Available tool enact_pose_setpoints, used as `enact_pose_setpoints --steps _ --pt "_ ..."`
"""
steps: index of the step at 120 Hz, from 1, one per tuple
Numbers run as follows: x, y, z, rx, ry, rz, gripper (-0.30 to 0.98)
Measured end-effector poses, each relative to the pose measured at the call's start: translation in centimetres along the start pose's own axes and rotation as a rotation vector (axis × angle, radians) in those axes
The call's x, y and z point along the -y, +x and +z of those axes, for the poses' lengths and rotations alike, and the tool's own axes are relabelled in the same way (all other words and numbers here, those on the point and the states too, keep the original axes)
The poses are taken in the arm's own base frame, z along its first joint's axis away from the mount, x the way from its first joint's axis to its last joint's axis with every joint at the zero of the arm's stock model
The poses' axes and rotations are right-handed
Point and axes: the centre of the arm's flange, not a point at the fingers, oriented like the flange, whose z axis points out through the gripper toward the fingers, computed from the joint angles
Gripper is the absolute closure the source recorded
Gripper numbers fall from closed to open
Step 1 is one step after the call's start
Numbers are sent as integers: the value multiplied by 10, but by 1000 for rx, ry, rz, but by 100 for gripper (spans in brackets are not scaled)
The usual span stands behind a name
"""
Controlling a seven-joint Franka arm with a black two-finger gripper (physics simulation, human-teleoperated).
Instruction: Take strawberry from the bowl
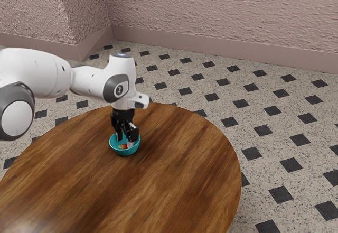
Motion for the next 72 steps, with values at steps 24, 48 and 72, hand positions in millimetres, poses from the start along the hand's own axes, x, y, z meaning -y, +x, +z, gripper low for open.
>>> enact_pose_setpoints --steps 24,48,72 --pt "-3 1 7 6 3 24 24" --pt "-4 -2 11 13 -3 36 24" --pt "-2 -7 12 13 -10 40 26"
